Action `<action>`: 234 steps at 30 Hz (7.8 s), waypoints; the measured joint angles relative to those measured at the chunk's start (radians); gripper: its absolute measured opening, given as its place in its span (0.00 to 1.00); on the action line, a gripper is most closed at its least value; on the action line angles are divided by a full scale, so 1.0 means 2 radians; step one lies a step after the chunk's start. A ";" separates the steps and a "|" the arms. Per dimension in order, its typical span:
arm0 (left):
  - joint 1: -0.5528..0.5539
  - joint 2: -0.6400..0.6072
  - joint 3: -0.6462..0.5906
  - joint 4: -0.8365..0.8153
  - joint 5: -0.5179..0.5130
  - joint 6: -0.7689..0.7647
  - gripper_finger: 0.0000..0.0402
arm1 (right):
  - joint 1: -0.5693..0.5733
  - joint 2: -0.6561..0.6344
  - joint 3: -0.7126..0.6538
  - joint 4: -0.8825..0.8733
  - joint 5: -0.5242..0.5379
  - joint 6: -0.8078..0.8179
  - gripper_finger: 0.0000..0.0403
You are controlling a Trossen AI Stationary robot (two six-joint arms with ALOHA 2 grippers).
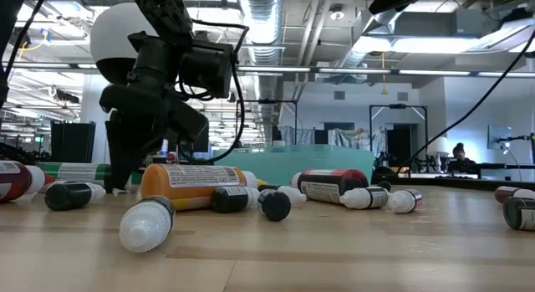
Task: Pick & Place food coloring
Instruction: Put the large green food coloring bottle into the green bin
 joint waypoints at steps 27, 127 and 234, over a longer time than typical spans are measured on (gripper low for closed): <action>0.000 0.003 0.000 -0.012 0.018 0.018 0.37 | 0.000 0.000 0.000 0.002 0.001 -0.001 0.00; -0.019 0.002 0.072 -0.007 -0.029 0.065 0.30 | 0.000 0.000 0.000 0.004 0.000 0.000 0.00; 0.129 0.017 0.191 0.277 -0.252 0.061 0.29 | 0.018 0.000 0.000 -0.031 0.000 0.027 0.00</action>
